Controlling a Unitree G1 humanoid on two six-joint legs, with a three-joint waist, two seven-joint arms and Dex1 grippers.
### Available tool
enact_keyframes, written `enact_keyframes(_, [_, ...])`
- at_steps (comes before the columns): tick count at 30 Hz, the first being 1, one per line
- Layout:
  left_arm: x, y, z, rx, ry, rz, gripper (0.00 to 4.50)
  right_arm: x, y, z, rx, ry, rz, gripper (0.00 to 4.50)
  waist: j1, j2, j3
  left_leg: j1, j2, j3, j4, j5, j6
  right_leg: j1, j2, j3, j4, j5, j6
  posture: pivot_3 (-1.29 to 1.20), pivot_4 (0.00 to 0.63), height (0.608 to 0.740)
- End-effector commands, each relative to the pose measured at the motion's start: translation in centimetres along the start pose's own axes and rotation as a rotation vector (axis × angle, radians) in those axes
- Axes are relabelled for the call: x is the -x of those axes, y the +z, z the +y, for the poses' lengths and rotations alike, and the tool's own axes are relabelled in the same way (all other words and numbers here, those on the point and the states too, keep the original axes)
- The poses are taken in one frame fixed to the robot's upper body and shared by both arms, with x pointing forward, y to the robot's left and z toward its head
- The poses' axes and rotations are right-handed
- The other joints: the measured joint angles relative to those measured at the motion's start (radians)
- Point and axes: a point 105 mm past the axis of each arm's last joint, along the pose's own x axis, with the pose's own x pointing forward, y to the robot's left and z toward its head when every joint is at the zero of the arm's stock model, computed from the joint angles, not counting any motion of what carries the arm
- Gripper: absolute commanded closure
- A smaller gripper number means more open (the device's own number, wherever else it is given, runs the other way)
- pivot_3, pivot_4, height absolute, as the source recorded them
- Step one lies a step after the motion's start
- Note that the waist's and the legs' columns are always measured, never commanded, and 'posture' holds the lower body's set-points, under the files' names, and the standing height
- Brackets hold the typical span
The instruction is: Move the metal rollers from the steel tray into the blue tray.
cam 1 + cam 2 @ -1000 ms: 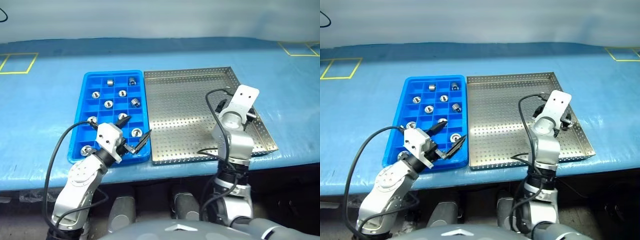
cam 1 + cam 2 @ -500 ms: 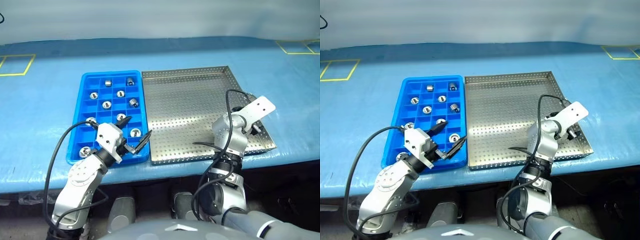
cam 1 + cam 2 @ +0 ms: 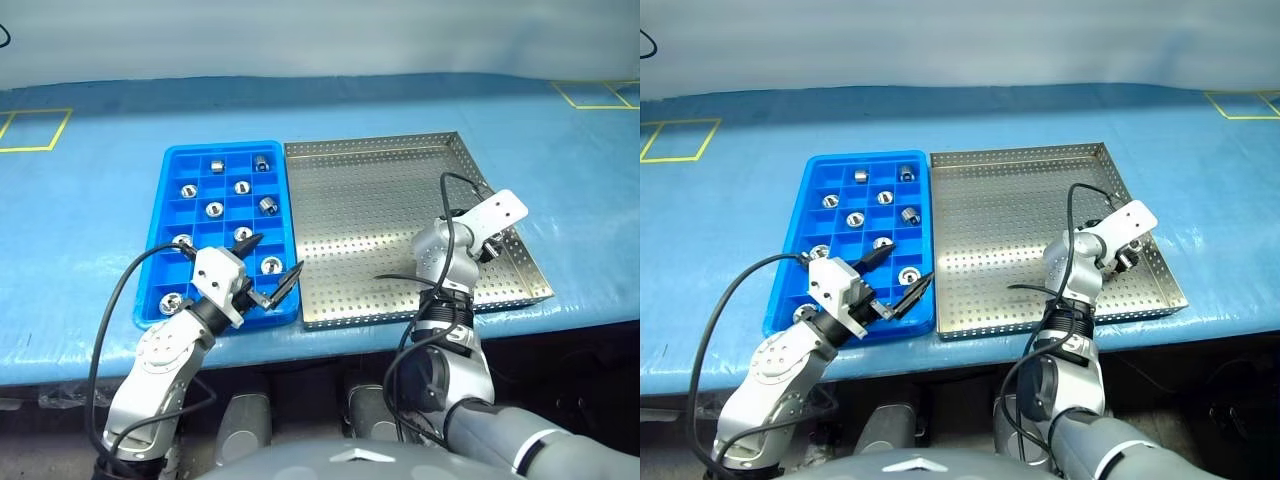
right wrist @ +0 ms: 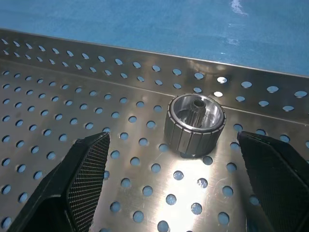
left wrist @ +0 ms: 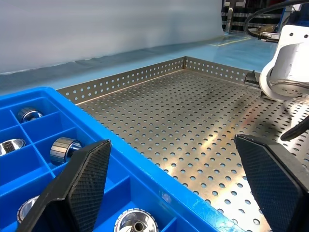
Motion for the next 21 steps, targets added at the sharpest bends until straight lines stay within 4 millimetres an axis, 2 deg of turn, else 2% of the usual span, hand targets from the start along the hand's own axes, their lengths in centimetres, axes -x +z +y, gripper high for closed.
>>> enact_keyframes(1, [0.0,0.7,-0.1,-0.017,-0.005,-0.031,0.0,-0.5,1.6,0.1,-0.038,-0.021,-0.039,0.04,0.001,0.0,0.0,0.0,0.0,0.0,0.0,0.0,0.0,0.0,0.0,0.0,0.0,0.0,0.0,0.04,0.15,0.74])
enact_keyframes(21, [0.0,0.7,-0.2,-0.013,-0.004,-0.035,0.0,-3.3,1.0,-0.6,0.027,-0.091,-0.009,0.04,0.001,0.001,0.001,0.0,0.0,0.0,0.0,0.0,0.0,0.0,0.0,0.001,0.0,0.0,0.0,0.05,0.15,0.74])
